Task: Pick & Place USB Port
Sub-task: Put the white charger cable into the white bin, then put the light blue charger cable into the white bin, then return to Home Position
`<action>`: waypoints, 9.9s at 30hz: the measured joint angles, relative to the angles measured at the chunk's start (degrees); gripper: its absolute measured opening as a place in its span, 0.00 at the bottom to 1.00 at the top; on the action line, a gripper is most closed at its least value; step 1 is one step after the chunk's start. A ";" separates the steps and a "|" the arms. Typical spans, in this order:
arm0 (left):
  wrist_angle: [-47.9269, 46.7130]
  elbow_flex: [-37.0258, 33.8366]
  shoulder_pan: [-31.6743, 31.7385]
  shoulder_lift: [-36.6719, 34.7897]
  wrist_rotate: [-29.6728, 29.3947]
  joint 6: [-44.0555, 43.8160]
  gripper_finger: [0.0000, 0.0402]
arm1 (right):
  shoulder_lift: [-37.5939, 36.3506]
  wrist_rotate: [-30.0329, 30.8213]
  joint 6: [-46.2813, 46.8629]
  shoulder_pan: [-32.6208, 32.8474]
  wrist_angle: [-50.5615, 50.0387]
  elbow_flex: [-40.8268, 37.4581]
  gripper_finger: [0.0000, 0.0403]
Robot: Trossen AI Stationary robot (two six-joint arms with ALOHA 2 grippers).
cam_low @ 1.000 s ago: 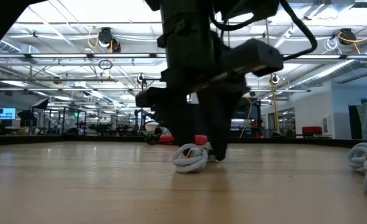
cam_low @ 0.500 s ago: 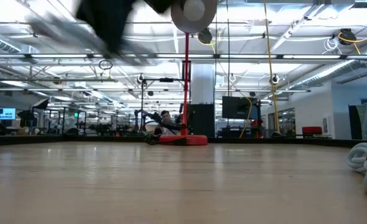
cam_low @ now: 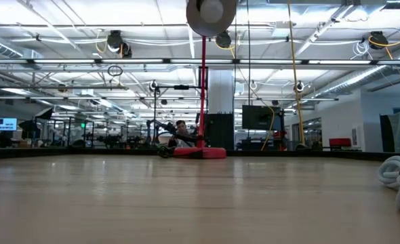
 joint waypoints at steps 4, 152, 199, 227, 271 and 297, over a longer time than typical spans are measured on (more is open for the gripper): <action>0.69 -6.41 -3.53 0.00 2.54 -0.85 0.11 | 2.39 -4.58 0.09 -4.68 0.29 0.00 0.46; 16.73 -22.29 -3.51 -17.28 -1.91 9.74 0.10 | 11.90 -7.61 -23.04 -12.29 51.73 0.04 0.58; 19.32 -31.54 -10.99 -35.20 -43.81 -23.76 0.29 | 11.94 -4.92 -21.56 -13.56 50.38 0.04 0.55; 2.94 -31.57 0.55 -65.84 -86.86 -5.83 0.00 | -17.25 -14.57 -41.67 -41.02 13.18 0.00 0.00; 16.96 -89.18 6.53 -88.00 -88.53 -38.76 0.01 | -56.84 -22.58 -28.30 -64.44 9.93 -54.57 0.00; 17.34 -89.13 8.90 -87.97 -88.32 -37.51 0.06 | -56.10 -22.93 -25.95 -64.55 24.41 -55.34 0.00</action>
